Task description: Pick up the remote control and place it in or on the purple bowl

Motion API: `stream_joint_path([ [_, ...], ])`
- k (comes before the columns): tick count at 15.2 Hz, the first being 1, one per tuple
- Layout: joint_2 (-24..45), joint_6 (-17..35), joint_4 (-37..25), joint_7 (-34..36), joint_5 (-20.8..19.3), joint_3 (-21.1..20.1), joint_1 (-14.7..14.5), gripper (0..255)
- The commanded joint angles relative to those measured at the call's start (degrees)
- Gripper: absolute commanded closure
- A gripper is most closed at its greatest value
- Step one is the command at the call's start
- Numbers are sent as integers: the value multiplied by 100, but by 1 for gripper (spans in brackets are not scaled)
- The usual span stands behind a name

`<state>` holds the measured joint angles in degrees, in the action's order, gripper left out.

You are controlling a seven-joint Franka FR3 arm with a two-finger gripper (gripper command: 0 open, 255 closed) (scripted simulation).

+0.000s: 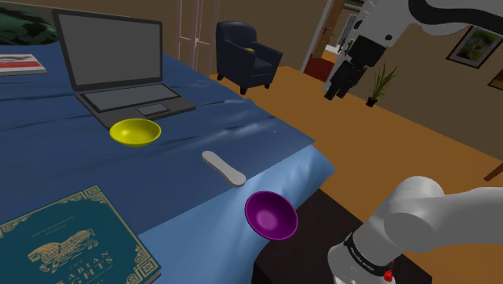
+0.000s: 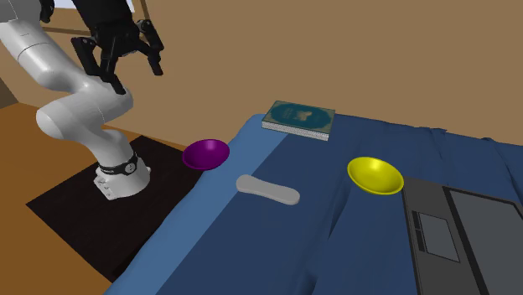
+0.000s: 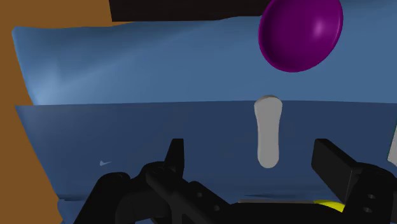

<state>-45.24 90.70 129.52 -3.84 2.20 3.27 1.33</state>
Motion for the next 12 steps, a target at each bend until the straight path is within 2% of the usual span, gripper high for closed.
stream_joint_path([
  [1,0,0,0,0,0,0,0,0],
  [12,1300,1794,698,465,177,-632,-236,0],
])
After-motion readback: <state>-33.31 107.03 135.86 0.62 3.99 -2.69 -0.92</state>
